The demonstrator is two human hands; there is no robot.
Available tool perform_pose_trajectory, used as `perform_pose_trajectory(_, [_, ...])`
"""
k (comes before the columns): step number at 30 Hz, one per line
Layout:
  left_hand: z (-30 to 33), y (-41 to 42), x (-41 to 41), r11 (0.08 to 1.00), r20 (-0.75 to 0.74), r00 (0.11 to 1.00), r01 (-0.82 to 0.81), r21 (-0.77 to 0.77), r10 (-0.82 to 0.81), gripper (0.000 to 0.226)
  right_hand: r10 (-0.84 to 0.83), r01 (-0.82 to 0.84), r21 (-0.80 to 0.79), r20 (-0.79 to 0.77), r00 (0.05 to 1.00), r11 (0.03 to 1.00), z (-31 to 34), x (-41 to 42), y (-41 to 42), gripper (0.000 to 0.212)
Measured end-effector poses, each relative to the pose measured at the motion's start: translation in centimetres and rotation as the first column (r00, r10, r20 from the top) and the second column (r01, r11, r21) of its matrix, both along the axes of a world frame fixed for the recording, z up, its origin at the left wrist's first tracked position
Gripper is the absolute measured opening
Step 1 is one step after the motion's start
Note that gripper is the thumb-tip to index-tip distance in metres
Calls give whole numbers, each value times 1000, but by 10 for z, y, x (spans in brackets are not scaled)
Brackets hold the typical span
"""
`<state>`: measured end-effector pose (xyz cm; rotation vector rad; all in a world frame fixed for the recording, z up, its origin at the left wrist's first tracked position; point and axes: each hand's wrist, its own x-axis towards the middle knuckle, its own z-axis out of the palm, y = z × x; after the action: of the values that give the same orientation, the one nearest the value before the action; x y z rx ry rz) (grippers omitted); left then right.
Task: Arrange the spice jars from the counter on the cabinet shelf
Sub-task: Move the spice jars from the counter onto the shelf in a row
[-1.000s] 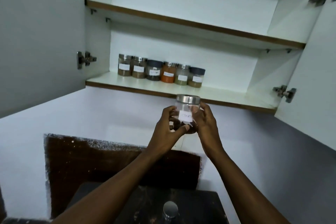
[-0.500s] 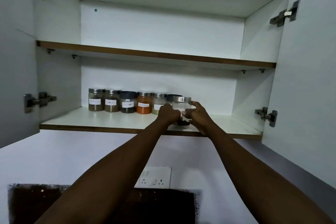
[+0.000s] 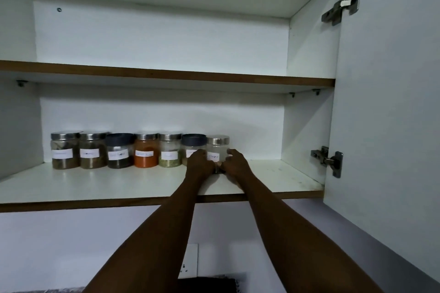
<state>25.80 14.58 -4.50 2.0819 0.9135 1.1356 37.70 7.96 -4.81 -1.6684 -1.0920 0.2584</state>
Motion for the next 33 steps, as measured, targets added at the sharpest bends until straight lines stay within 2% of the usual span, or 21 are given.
perform_pose_trajectory(4, [-3,9,12,1000,11,1000,-8,28,8,29,-42,42,7,49,998,999,-1,8,8,71])
perform_pose_trajectory(9, [-9,18,17,995,-60,998,-8,99,14,38,-78,79,-11,75,994,997,1,15,13,60])
perform_pose_trajectory(15, [-6,24,19,995,-22,998,-64,79,66,33,-157,153,45,116,981,987,-2,13,10,49])
perform_pose_trajectory(18, [-6,24,19,994,-25,996,-87,67,89,36,-200,193,70,127,971,979,-2,11,8,52])
perform_pose_trajectory(22, [-6,22,20,995,-14,996,-84,51,85,38,-214,209,81,62,975,975,-2,11,6,58])
perform_pose_trajectory(26, [-4,20,17,997,-27,997,-71,30,71,31,-230,225,72,77,970,972,-1,10,8,46])
perform_pose_trajectory(30, [-4,17,17,996,-34,996,-87,29,88,11,-225,218,81,104,969,973,-2,8,7,36])
perform_pose_trajectory(33, [-4,14,16,997,-15,997,-72,-2,72,21,-208,195,95,151,966,976,-3,5,6,33])
